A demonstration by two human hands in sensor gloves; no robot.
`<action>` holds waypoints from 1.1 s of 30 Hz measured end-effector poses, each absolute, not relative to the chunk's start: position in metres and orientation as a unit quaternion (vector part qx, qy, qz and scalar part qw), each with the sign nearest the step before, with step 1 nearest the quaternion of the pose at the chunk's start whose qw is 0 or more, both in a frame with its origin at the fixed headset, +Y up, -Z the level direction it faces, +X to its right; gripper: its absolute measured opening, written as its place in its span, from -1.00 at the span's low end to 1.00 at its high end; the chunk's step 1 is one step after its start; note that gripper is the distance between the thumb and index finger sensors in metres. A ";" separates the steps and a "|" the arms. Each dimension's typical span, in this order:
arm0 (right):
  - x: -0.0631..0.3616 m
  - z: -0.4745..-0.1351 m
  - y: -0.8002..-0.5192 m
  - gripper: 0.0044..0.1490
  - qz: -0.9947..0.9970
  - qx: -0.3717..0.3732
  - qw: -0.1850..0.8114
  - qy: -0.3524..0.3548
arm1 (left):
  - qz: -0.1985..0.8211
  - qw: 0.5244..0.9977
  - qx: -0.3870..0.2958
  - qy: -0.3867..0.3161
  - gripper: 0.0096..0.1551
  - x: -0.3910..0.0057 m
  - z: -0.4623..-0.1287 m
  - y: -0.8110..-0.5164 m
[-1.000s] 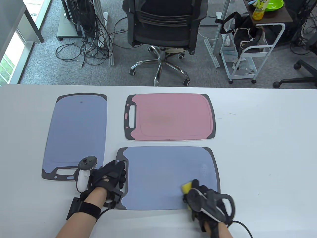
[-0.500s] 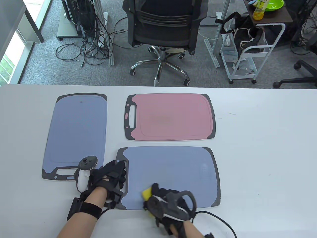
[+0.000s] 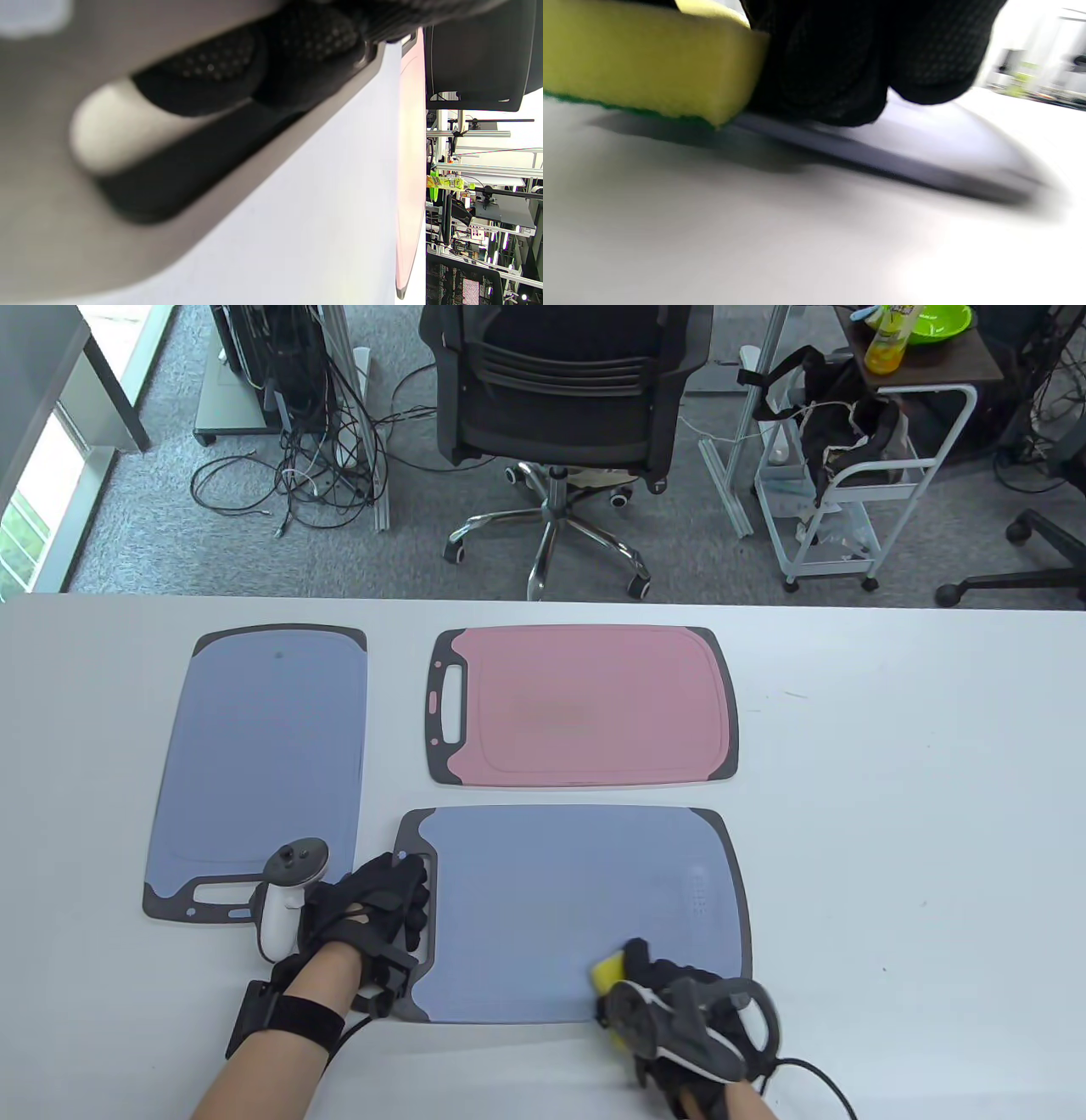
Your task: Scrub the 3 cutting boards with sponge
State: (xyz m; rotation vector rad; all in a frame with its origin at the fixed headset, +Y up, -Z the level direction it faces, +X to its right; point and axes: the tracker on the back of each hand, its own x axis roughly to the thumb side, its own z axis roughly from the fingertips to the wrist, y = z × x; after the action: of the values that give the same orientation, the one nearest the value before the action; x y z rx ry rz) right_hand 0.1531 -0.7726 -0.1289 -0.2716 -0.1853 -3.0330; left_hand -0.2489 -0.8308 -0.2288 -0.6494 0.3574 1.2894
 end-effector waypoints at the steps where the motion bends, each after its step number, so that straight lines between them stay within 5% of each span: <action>1: 0.182 -0.128 -0.774 0.01 -0.996 -0.049 0.045 -0.064 | 0.588 0.734 -0.298 0.164 -0.42 -0.249 -0.229 -0.831; 4: 0.241 -0.128 -0.777 -0.01 -0.996 0.032 0.026 -0.077 | 0.596 0.719 -0.313 0.172 -0.41 -0.251 -0.230 -0.832; 9: 0.281 -0.131 -0.779 -0.02 -0.995 0.082 0.034 -0.047 | 0.620 0.688 -0.339 0.164 -0.37 -0.255 -0.230 -0.832; 12: 0.290 -0.131 -0.775 -0.02 -0.994 0.104 0.011 -0.023 | 0.633 0.718 -0.272 0.099 -0.45 -0.258 -0.228 -0.821; 15: 0.296 -0.127 -0.769 -0.02 -0.992 0.118 -0.032 0.008 | 0.639 0.751 -0.157 -0.062 -0.46 -0.254 -0.230 -0.777; 19: 0.302 -0.122 -0.765 -0.03 -0.989 0.130 -0.065 0.026 | 0.525 0.825 0.074 -0.195 -0.47 -0.248 -0.203 -0.703; 22: 0.306 -0.119 -0.763 -0.04 -0.987 0.139 -0.080 0.032 | 0.407 0.866 0.100 -0.272 -0.55 -0.246 -0.184 -0.676; 28: 0.304 -0.117 -0.763 -0.04 -0.984 0.141 -0.097 0.043 | 0.231 0.918 -0.024 -0.323 -0.58 -0.241 -0.177 -0.710; 33: 0.302 -0.114 -0.762 -0.04 -0.986 0.139 -0.081 0.049 | 0.100 0.926 0.058 -0.359 -0.55 -0.213 -0.167 -0.731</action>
State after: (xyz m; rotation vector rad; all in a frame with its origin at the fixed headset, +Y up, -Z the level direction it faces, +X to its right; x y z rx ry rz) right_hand 0.3018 -0.7622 -0.1144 0.4599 0.1631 -3.2675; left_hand -0.2131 -0.7308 -0.1675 0.1187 -0.7369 0.2056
